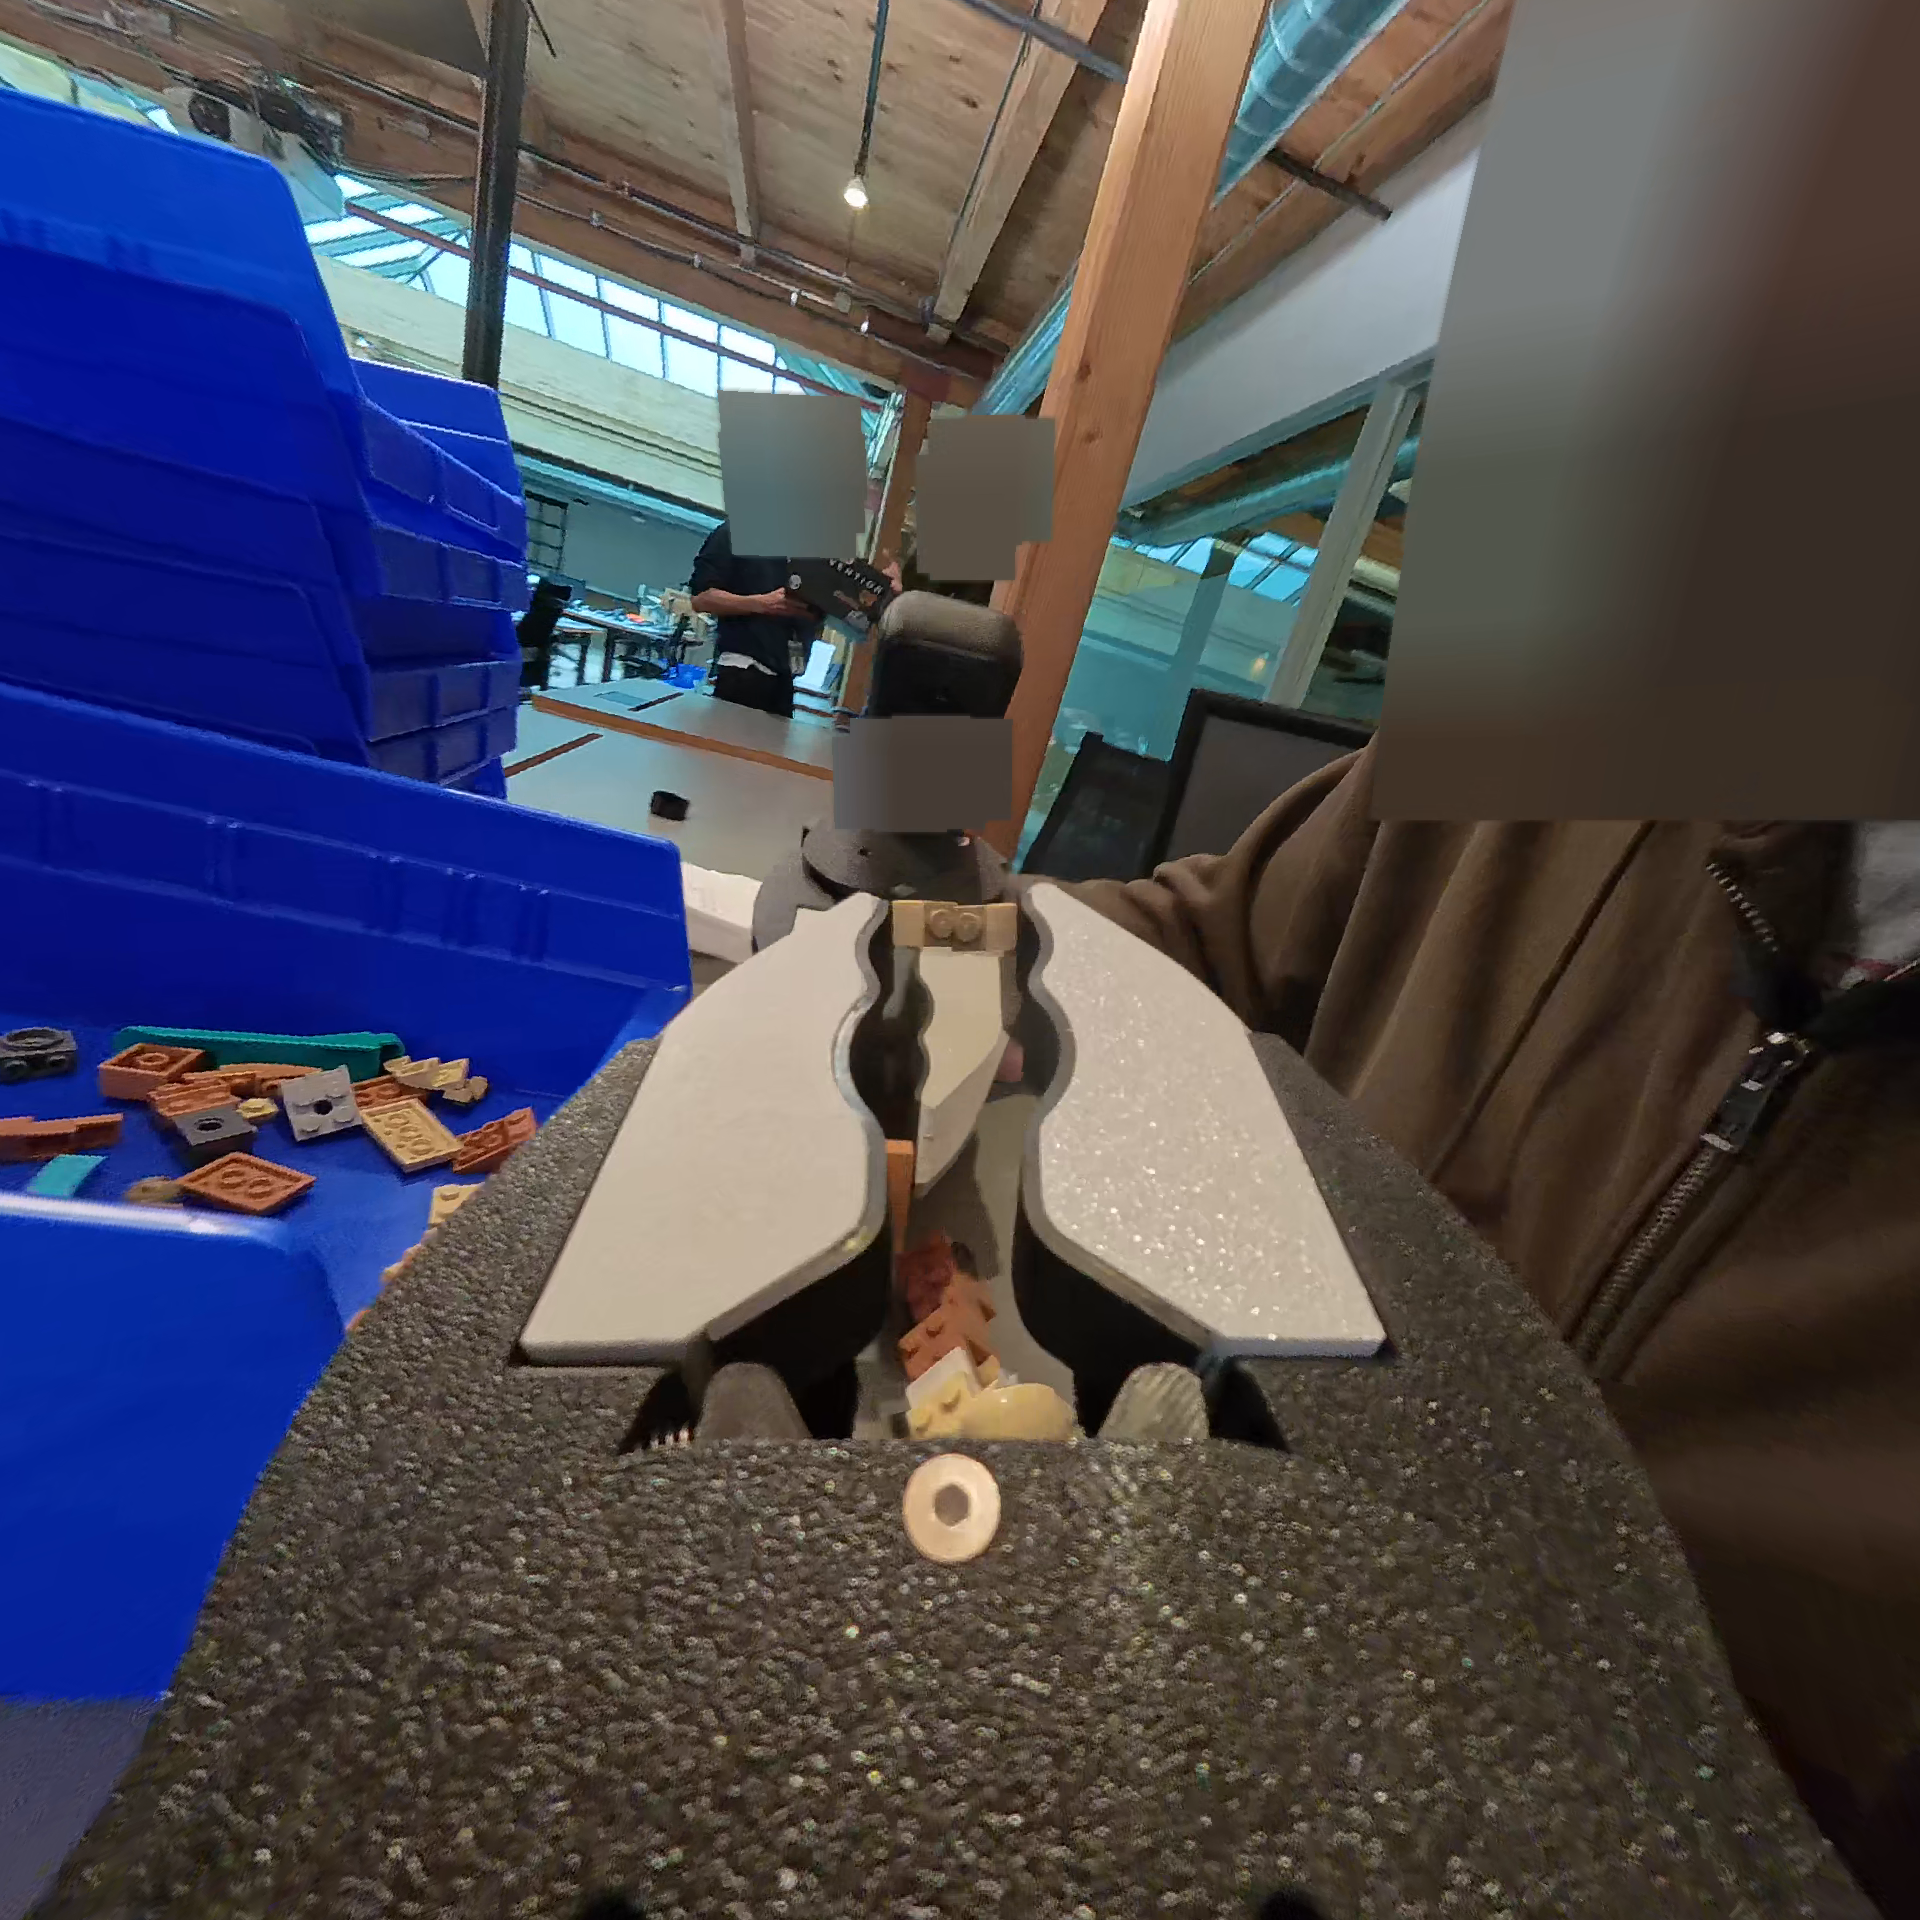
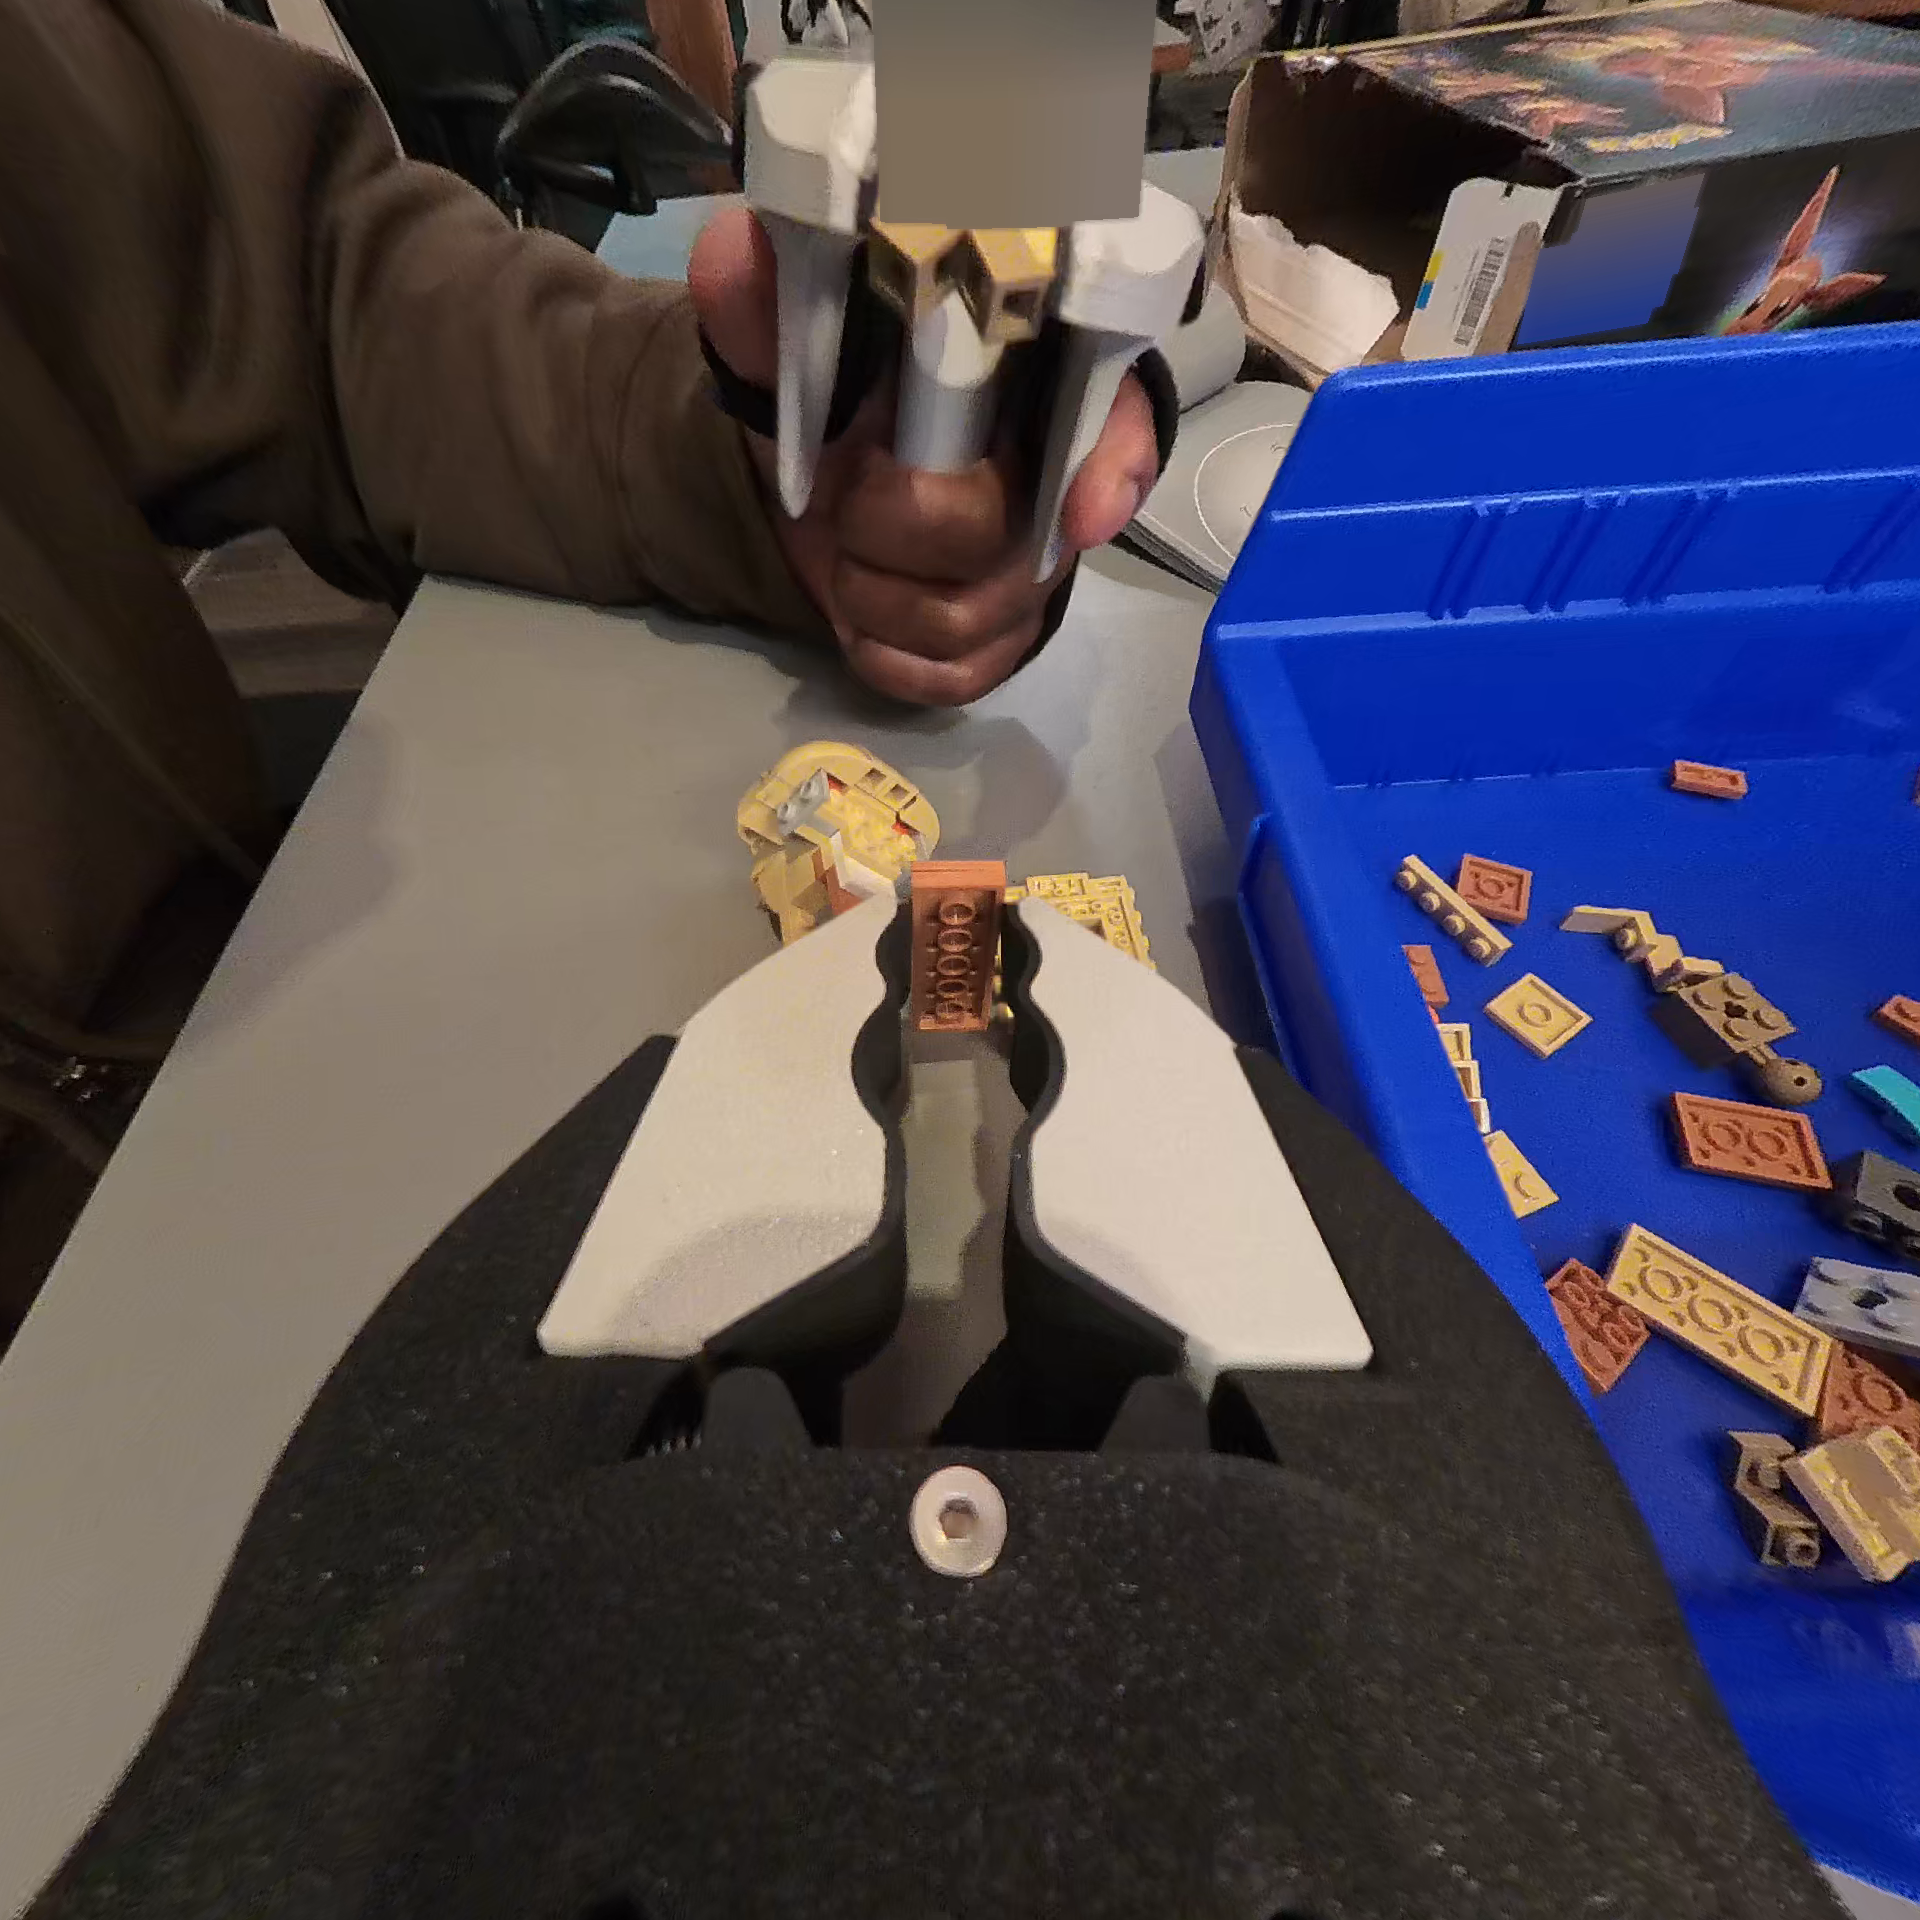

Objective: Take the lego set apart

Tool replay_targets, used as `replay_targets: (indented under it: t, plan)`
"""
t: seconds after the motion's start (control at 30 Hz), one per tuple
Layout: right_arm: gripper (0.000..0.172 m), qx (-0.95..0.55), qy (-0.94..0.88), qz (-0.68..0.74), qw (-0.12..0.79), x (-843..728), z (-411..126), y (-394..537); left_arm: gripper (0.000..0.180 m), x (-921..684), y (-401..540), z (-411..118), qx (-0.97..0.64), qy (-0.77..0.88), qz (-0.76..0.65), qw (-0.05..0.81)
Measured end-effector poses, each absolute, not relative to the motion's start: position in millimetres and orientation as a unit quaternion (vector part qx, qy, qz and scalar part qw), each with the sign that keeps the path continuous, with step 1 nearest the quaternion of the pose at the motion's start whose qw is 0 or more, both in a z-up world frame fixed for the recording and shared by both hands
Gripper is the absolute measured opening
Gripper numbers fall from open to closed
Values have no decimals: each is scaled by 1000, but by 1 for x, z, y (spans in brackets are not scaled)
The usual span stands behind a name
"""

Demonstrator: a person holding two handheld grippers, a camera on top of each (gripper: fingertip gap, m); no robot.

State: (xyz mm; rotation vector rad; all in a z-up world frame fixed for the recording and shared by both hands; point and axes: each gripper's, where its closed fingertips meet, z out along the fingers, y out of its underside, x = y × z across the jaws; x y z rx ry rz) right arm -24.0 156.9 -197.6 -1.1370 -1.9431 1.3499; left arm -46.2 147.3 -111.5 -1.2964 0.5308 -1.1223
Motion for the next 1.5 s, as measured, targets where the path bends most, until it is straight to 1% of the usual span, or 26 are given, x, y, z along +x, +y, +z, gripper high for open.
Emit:
replay_targets:
  t: [0.2,0.33,0.47,0.63,0.73,0.83,1.03,1.2,1.23,1.5]
  plan:
    - [16,-417,-732,472,259,-22,-203,157,22,-37,148,-125,-594,305,-368,647]
    - [17,-423,-709,508,244,-21,-191,157,22,-32,150,-134,-606,346,-296,652]
    - [18,-430,-665,565,231,-21,-170,159,22,-27,150,-140,-608,369,-258,654]
    - [20,-445,-578,666,157,-22,-148,153,22,-21,149,-144,-601,393,-222,660]
    - [21,-445,-551,697,109,-21,-145,147,22,-17,147,-143,-589,408,-196,669]
    - [21,-443,-542,709,86,-20,-143,140,22,-14,145,-142,-574,421,-170,681]
    - [21,-440,-525,726,54,-21,-142,133,22,-7,140,-143,-551,448,-146,689]
    - [15,-435,-522,733,32,-20,-142,127,22,-3,137,-145,-541,462,-139,689]
    - [12,-436,-521,733,31,-20,-143,127,22,-2,136,-144,-538,463,-142,690]
    - [11,-441,-517,731,56,-22,-140,134,22,-7,141,-144,-549,445,-145,692]
